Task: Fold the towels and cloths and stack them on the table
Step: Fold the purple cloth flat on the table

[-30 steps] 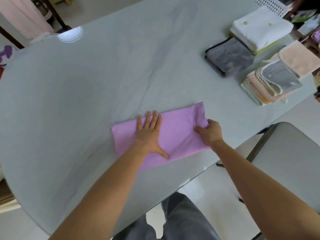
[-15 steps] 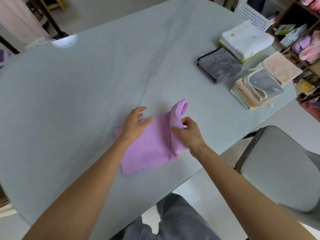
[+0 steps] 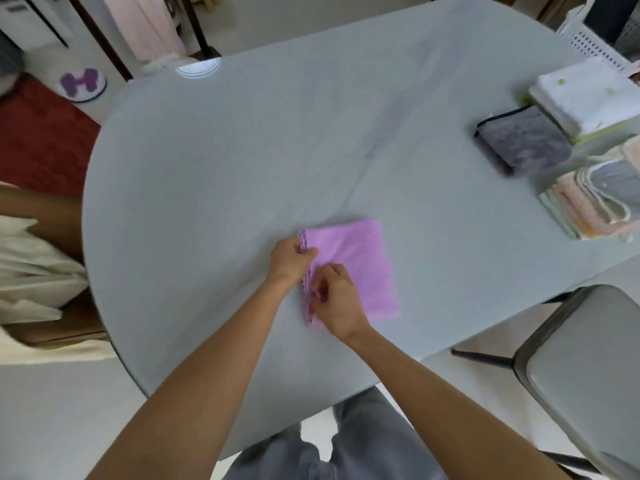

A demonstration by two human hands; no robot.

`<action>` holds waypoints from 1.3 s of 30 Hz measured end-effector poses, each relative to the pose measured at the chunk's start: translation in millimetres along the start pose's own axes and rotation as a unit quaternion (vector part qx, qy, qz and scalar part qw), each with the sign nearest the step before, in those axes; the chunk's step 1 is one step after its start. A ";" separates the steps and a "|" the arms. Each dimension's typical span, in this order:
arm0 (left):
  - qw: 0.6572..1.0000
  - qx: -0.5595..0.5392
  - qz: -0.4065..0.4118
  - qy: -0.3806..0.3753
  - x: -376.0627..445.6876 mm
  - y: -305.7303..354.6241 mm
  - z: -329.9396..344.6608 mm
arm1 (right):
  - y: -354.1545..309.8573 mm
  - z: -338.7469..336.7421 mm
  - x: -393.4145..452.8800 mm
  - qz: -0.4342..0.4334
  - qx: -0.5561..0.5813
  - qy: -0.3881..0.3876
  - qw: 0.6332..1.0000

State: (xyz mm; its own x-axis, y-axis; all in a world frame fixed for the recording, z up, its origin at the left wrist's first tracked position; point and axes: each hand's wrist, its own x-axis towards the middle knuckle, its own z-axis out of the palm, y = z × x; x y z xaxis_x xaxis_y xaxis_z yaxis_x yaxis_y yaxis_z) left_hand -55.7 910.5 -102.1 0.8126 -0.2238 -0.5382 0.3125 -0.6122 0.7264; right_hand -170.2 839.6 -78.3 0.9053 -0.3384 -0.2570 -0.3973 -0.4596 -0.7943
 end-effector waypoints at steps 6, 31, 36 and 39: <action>0.990 0.138 0.023 0.028 -8.0 -0.6 -3.0 | 11.1 -35.8 22.5 -0.012 -0.080 0.102 0.991; 0.951 -0.157 0.184 -0.191 -21.5 47.5 -15.4 | 42.2 -126.9 58.0 -0.318 -0.217 0.039 0.922; 0.963 -0.019 0.264 -0.056 -10.2 79.3 -40.3 | 18.5 -141.4 68.3 -0.345 -0.206 0.112 0.909; 0.952 0.110 0.285 0.030 -12.4 92.5 -57.3 | 7.0 -146.8 72.6 -0.318 -0.187 0.108 0.923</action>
State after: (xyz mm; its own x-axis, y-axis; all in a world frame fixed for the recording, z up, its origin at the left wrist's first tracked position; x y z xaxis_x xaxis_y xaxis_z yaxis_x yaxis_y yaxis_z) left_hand -8.7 900.0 -3.7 0.8482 -0.5269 -0.0537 -0.2919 -0.5496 0.7828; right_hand -129.4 691.2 -21.7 0.9381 -0.0402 0.3439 0.1427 -0.8600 -0.4898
